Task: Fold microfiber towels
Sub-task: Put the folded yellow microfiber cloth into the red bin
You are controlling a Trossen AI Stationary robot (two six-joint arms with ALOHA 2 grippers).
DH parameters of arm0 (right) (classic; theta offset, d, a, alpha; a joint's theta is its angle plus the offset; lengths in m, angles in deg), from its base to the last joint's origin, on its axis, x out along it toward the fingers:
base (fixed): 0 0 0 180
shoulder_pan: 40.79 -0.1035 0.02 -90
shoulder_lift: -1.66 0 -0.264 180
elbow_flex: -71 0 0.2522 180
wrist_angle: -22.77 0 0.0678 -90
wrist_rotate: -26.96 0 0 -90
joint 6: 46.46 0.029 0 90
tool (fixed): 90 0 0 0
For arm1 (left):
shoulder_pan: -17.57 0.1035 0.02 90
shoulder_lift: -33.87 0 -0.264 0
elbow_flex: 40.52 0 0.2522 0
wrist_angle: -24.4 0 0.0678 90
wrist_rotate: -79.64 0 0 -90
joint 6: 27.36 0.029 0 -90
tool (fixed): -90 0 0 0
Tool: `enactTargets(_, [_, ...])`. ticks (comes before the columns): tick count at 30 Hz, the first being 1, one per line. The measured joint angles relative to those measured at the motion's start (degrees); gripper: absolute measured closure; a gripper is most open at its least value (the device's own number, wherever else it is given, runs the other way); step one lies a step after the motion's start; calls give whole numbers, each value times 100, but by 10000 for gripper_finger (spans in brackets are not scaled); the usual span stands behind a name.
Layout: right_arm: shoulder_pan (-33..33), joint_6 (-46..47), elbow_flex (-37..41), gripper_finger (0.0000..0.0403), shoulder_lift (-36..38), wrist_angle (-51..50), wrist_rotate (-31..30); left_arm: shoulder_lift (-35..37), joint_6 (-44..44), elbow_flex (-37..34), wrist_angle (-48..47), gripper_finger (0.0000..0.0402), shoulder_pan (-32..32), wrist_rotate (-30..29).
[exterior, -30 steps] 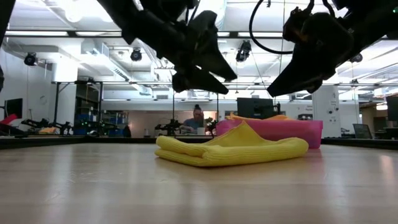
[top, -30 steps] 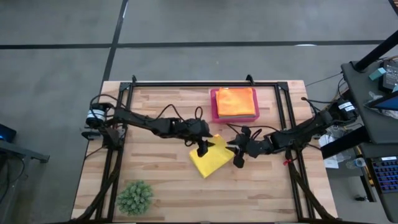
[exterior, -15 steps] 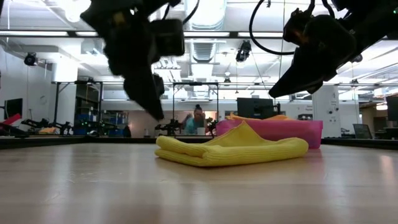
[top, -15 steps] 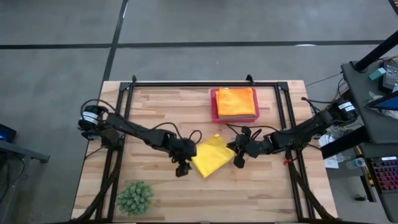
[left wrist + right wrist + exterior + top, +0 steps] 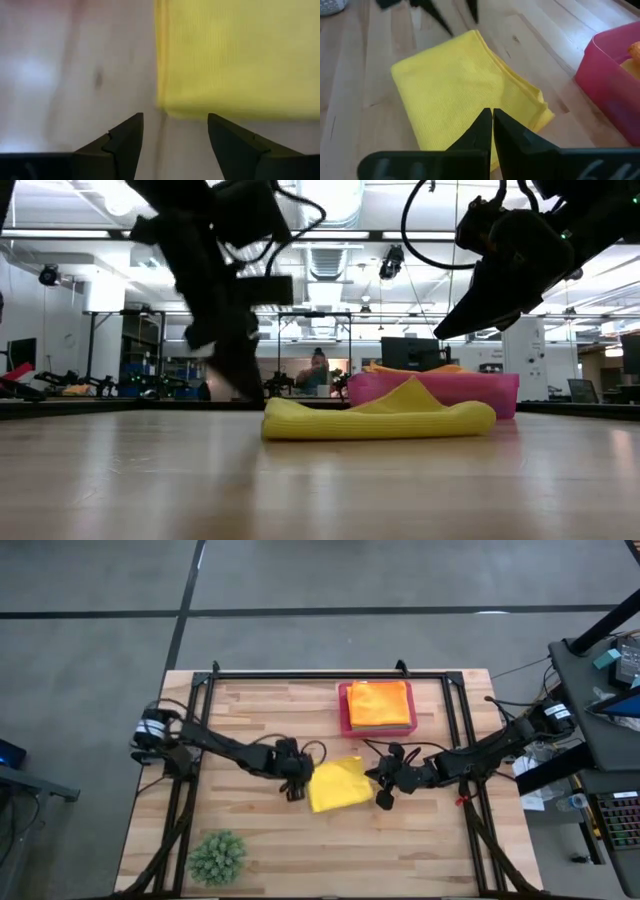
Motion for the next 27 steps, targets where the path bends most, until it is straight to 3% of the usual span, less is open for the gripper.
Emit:
enactTargets(5, [36, 216, 0, 394, 0, -43, -13, 575, -68, 43, -46, 196, 145, 326])
enactTargets(10, [103, 855, 0, 394, 0, -96, -33, 986, -1385, -22, -39, 196, 163, 952])
enactTargets(16, [233, 1936, 0, 384, 0, -326, 272, 1019, -3679, -407, 88, 196, 103, 1048])
enactTargets(27, [291, 3202, 0, 248, 0, -849, 332, 884, -5713, -1216, 1649, 196, -136, 1274])
